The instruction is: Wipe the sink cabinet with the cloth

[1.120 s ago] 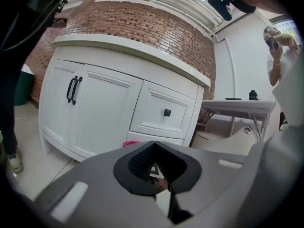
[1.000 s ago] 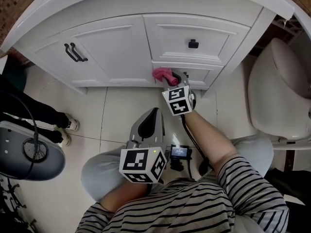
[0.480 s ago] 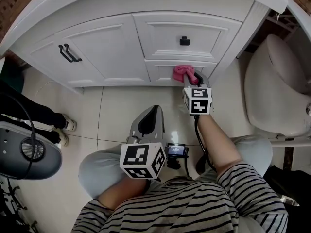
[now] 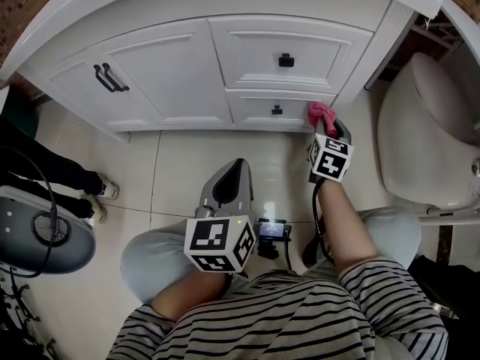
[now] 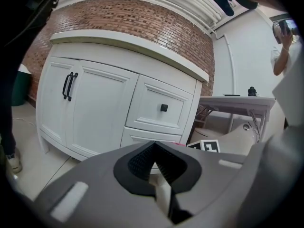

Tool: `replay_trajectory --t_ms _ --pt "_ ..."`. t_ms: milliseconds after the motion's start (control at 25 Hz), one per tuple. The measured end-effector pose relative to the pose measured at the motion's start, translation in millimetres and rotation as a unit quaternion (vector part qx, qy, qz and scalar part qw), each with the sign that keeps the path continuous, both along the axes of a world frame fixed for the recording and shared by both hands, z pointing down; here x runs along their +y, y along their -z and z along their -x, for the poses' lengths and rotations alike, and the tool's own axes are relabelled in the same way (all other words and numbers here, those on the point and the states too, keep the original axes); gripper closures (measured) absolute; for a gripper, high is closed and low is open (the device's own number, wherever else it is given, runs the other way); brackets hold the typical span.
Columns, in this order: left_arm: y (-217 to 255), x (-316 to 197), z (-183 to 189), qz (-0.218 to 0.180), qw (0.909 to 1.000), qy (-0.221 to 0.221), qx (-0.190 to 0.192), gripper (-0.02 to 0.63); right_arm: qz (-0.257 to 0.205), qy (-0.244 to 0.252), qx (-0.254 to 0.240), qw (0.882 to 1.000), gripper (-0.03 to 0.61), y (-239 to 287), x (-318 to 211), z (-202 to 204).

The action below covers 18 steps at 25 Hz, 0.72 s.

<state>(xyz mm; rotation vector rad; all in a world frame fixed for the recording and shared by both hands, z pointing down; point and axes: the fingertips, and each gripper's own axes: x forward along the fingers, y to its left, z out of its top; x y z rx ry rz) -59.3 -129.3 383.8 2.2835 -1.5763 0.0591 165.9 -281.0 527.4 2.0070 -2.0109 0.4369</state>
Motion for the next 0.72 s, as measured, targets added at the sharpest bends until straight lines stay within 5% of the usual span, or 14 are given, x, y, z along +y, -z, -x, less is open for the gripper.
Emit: replay_trajectory --t_ms 80,400,520,720 --pt "2.0 1.0 2.1 -0.001 1.0000 0.000 0.004 0.620 -0.002 0.009 -0.024 1.000 0.489 -0.2 11.8 20.2" --pt "-2.8 0.2 14.8 0.006 0.9997 0.013 0.018 0.620 0.006 0.242 -0.014 0.970 0.489 -50.9 7.3 215.2" --pt "-3.3 -0.7 17.0 0.008 0.9996 0.015 0.022 0.620 0.025 0.252 0.013 0.967 0.489 -71.2 -17.8 226.6" --pt "-5.7 -5.0 17.6 0.009 0.9996 0.014 0.023 0.620 0.040 0.227 0.047 0.972 0.488 -89.9 -34.3 186.1"
